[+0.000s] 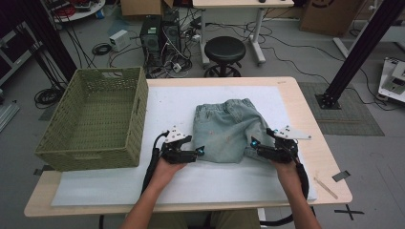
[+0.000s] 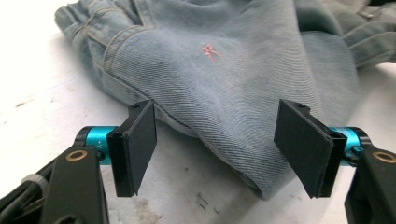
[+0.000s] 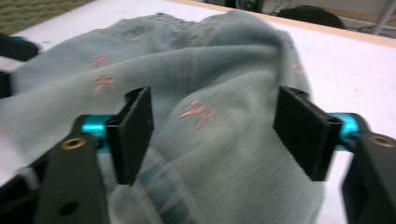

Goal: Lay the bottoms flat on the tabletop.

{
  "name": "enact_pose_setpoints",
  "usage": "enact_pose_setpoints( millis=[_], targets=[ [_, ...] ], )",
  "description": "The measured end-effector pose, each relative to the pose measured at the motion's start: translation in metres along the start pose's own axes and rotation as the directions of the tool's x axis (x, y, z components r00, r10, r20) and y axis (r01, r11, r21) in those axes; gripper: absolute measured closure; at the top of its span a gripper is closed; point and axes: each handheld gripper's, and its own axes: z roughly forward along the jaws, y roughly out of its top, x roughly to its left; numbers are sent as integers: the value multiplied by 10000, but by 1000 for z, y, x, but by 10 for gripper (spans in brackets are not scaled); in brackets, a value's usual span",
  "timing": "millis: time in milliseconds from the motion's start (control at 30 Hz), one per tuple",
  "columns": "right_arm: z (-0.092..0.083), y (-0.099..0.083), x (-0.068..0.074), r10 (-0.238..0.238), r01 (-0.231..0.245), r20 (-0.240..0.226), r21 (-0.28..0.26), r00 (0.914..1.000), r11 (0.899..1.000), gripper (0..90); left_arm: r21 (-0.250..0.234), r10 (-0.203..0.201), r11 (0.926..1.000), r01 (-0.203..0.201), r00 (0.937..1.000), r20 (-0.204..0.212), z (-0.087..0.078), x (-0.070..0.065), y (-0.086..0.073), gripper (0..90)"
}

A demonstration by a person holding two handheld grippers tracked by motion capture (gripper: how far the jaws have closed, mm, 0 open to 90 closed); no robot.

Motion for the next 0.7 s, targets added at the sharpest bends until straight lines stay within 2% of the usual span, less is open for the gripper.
enact_pose_setpoints(
  millis=[67,133,300,400,467,600,667,700],
  targets=[
    [-4,-4,4,-80,79,-211,-56,9997,10000,210,295,63,9995,-63,10000,5,3,-2,1,298],
    [-8,-8,7,-56,53,-517,-52,9986,10000,204,596,159,9981,-157,9999,-27,6,-5,1,326],
    [-16,-23,17,-233,212,-1060,-215,9941,9995,199,1012,508,9937,-473,9982,-318,10,-15,1,533],
    [-16,-29,20,-356,338,-1231,-162,9918,9993,200,1142,675,9916,-608,9962,-553,11,-19,2,709],
    [-14,-28,20,-400,385,-1205,-154,9919,9991,200,826,569,9952,-517,9965,-615,10,-19,3,815],
    [-10,-29,22,-450,436,-1211,-138,9916,9990,205,-85,223,9997,-228,9981,-573,4,-12,6,833],
    [-8,-29,26,-571,562,-1472,-100,9875,9984,295,-563,90,9983,-133,9971,-752,0,-8,7,834],
    [-7,-29,28,-684,673,-1579,-126,9851,9977,307,-778,-36,9970,-26,9968,-793,-2,-6,8,835]
  ],
)
